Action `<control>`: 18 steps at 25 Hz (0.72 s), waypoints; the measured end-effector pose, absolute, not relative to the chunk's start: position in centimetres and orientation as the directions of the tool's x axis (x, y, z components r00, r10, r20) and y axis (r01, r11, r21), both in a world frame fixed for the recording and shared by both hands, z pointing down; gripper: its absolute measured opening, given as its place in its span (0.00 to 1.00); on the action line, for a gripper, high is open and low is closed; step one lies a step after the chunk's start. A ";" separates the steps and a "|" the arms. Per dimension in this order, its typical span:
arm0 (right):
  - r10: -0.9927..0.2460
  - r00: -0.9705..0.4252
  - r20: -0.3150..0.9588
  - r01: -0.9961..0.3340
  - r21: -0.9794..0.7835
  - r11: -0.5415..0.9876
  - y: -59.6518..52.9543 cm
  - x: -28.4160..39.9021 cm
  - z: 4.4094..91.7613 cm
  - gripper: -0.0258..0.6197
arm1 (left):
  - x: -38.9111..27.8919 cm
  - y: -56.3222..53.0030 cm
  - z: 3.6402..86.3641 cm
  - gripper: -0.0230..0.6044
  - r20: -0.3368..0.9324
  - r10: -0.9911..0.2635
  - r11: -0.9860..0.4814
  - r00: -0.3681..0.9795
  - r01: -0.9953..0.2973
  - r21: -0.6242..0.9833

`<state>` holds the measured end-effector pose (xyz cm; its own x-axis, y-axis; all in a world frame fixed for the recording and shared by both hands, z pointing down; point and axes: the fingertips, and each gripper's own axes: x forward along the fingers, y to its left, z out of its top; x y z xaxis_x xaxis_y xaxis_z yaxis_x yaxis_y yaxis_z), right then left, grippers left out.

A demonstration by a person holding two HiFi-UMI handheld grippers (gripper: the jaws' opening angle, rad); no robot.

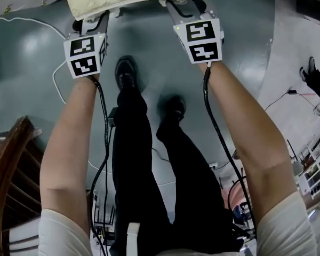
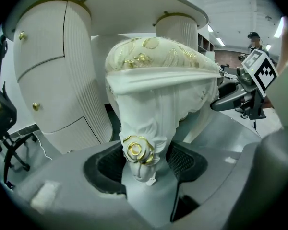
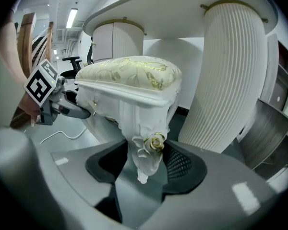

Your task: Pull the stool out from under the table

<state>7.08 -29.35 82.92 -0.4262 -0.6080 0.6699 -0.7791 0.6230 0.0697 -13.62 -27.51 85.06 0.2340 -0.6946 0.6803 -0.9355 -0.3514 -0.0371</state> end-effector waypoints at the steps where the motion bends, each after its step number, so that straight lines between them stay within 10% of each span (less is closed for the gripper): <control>1: -0.606 -0.429 0.670 -0.776 0.069 0.626 -28.5 7.2 82.9 0.39 | -13.5 -26.6 85.0 0.44 0.679 -0.696 -0.348 0.233 -0.937 -0.036; 18: -0.511 -0.436 0.741 -0.757 0.005 0.653 -8.9 8.9 82.2 0.37 | -12.3 -7.4 84.5 0.45 0.757 -0.622 -0.333 0.200 -0.943 -0.025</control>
<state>8.89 -8.94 82.23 -0.4358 -0.5105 0.7412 -0.7571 0.6533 0.0048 -12.32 -7.37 84.54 0.2001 -0.6225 0.7566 -0.9425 -0.3333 -0.0249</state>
